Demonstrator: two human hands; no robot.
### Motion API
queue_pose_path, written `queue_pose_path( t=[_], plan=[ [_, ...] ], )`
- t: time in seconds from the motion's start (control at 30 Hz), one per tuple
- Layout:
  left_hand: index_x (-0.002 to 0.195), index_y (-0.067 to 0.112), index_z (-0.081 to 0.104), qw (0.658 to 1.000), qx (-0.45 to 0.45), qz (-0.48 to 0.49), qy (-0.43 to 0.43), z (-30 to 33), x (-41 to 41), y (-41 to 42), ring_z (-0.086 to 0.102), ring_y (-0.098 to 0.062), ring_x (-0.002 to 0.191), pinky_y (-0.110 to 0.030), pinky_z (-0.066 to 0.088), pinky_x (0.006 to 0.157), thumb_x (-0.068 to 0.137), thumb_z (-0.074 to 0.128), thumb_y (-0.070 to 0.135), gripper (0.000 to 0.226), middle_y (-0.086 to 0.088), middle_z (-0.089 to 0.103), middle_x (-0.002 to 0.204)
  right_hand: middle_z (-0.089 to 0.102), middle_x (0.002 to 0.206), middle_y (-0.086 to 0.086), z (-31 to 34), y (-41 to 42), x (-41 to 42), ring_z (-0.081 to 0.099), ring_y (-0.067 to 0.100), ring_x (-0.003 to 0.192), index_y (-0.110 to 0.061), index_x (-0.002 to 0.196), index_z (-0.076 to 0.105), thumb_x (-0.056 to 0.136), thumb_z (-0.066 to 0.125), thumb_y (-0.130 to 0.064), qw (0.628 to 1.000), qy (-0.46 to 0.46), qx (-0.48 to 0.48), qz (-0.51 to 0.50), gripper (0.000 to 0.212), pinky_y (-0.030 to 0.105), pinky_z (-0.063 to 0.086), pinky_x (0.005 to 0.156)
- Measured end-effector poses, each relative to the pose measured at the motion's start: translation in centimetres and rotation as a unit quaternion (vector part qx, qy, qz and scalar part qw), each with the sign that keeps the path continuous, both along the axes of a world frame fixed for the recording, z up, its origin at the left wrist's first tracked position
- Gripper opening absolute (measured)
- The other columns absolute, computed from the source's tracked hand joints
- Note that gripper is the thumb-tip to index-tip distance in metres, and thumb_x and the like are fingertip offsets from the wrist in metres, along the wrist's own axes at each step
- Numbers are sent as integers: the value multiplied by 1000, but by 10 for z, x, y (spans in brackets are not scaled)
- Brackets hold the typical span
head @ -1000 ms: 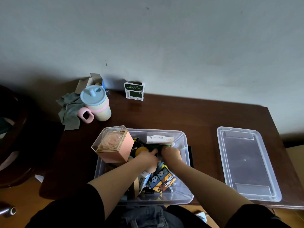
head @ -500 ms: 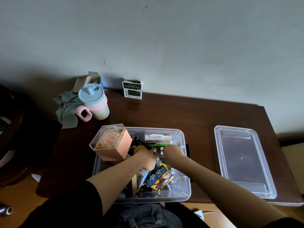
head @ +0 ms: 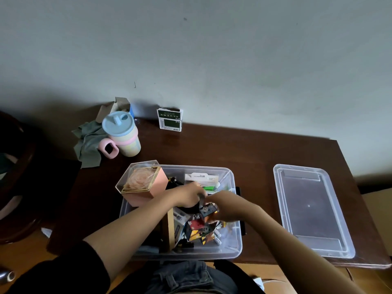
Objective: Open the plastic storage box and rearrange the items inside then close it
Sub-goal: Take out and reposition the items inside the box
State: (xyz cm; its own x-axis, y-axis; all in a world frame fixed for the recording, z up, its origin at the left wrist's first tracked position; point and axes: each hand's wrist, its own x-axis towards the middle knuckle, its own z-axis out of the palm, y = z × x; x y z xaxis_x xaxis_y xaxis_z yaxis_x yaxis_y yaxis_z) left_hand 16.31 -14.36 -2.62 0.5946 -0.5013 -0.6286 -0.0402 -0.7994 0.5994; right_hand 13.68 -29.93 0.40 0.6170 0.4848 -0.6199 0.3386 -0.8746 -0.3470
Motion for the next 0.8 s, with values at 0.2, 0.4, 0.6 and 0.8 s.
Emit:
queue_pose_path(
  t=[0.2, 0.4, 0.6, 0.8],
  plan=[
    [99, 27, 61, 964, -136, 223, -42, 13, 1, 27, 60, -15, 89, -34, 46, 90, 102, 38, 21, 25, -4, 62, 119, 65, 113, -8, 26, -16, 10, 62, 10, 94, -29, 120, 57, 83, 69, -37, 989, -1, 120, -89, 40, 24, 45, 80],
    [113, 26, 62, 928, -173, 286, -164, 31, -1, 34, 57, -6, 106, -24, 42, 90, 102, 36, 31, 29, 8, 63, 113, 65, 97, -1, 30, 0, 20, 64, 14, 82, -17, 106, 59, 88, 63, -25, 925, -11, 266, -270, 20, 29, 53, 72],
    [113, 16, 64, 891, -155, 279, -323, 36, -2, 39, 57, -9, 104, -19, 41, 90, 98, 45, 14, 24, 0, 61, 111, 66, 84, 3, 9, 32, 11, 66, 24, 82, -10, 99, 61, 89, 60, -30, 859, -27, 281, -427, 22, 40, 54, 76],
    [115, 14, 63, 905, -134, 267, -304, 35, -5, 43, 56, -11, 105, -5, 33, 83, 97, 44, 10, 26, -2, 58, 115, 63, 82, -2, -4, 56, -4, 58, 13, 68, -16, 95, 52, 88, 59, -41, 866, -39, 257, -428, 27, 31, 47, 60]
  ],
)
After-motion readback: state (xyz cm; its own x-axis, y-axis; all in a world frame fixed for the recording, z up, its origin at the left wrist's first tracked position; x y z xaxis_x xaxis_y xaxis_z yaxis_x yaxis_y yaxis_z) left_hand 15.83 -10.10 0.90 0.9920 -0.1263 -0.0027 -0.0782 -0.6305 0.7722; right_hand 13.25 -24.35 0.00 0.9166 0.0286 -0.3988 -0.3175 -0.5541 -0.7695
